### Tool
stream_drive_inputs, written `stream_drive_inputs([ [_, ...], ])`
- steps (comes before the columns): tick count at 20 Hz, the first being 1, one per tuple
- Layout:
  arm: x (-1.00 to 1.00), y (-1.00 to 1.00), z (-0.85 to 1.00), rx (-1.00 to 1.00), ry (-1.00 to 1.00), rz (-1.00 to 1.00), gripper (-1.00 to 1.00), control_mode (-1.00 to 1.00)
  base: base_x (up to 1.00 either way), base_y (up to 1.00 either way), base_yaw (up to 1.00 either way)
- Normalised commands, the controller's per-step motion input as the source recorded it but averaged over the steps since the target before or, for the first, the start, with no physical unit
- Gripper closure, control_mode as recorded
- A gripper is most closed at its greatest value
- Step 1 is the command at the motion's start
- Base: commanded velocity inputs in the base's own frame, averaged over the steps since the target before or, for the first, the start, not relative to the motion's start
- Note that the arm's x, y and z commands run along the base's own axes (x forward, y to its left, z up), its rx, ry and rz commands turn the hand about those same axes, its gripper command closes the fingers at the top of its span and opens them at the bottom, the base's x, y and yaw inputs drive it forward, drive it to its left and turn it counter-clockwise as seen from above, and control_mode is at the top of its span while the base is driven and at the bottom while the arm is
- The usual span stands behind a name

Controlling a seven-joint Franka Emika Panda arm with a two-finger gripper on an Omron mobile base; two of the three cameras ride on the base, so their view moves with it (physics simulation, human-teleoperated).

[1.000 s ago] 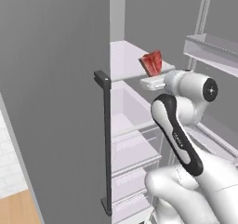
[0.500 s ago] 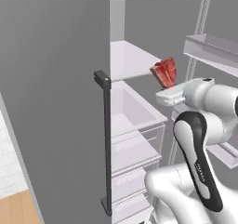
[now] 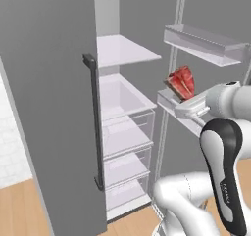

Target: Place one potato and one steak in each tupperware on the nearby counter, to pack two identical lunches.

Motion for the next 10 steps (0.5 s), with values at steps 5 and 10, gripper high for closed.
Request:
stream_drive_inputs([
  [5,0.00,0.00,0.00,0.00,0.00,0.00,1.00,1.00,-1.00,0.05,0.03],
  [10,0.00,0.00,0.00,0.00,0.00,0.00,1.00,1.00,-1.00,0.01,-0.03],
])
